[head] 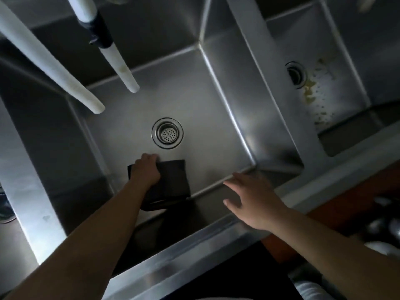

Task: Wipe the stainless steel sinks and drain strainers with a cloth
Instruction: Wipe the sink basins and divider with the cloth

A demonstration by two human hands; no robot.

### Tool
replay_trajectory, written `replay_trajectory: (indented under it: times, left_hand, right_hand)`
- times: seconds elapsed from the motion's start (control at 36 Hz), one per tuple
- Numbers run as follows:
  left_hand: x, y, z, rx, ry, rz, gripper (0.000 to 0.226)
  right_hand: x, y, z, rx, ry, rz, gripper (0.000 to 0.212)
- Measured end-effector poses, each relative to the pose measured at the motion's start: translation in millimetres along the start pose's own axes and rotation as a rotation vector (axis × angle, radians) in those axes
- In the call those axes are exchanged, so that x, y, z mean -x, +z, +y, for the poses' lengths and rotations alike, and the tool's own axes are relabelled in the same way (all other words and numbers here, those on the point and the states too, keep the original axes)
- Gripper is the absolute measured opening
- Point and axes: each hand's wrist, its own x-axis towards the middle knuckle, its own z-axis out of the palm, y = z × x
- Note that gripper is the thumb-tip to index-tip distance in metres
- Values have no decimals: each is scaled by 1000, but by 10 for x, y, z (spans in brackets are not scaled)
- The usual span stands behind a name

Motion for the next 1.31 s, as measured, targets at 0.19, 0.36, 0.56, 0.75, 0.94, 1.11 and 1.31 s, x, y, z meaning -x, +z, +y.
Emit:
replay_trajectory:
  times: [0.19, 0.36, 0.56, 0.75, 0.94, 1.11, 1.31]
  left_hand:
    - [125, -54, -1, -95, 61, -63, 35]
    - [507, -191, 41, 74, 47, -120, 39]
    - [1075, -346, 459, 452, -29, -37, 32]
    - [1881, -845, 1405, 476, 187, 141, 44]
    - [2696, -1631, 2437, 428, 473, 105, 42]
    - [2810, -1845, 2875, 592, 374, 36, 59]
    - [2711, -1500, 3288, 686, 308, 199, 24]
  right_hand:
    - [135, -41, -9, -56, 33, 9, 55]
    - [260, -203, -48, -216, 54, 7, 54]
    - [488, -473, 146, -547, 6, 122, 47]
    - [599, -881, 593, -454, -260, 212, 88]
    - [745, -1670, 1217, -163, -506, 289, 51]
    - [912, -2090, 1881, -550, -620, 219, 12]
    - [957, -2177, 2301, -506, -647, 375, 10]
